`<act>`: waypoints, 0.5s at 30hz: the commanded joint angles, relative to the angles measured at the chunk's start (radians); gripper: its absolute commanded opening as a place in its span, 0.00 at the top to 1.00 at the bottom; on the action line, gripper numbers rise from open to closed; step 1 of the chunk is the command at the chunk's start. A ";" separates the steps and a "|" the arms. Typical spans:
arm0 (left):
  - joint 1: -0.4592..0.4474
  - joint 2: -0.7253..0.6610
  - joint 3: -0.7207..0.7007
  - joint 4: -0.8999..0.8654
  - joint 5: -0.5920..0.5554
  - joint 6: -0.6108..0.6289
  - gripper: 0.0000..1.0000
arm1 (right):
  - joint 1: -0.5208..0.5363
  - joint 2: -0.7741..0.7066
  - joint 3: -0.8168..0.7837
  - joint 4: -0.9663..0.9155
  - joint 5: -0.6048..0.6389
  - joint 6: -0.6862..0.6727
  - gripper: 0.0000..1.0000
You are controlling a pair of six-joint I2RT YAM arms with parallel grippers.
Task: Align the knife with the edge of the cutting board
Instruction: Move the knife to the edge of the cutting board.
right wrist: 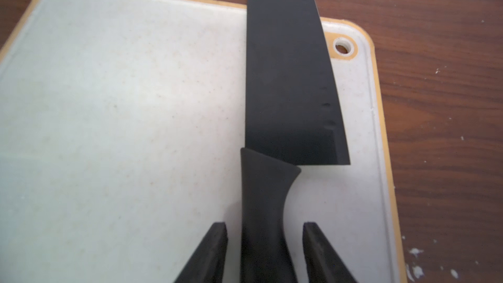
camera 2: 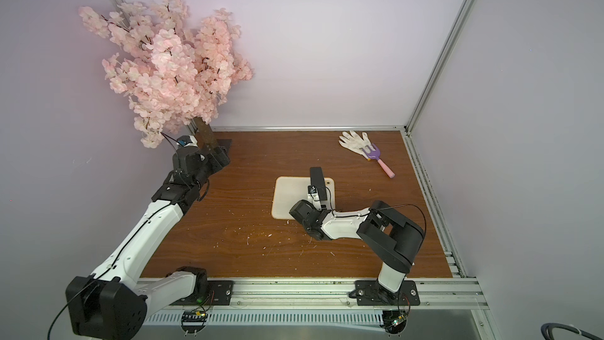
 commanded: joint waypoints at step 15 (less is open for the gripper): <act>0.011 0.002 -0.007 -0.009 -0.021 0.024 0.00 | 0.004 0.010 -0.076 0.098 0.047 -0.013 0.57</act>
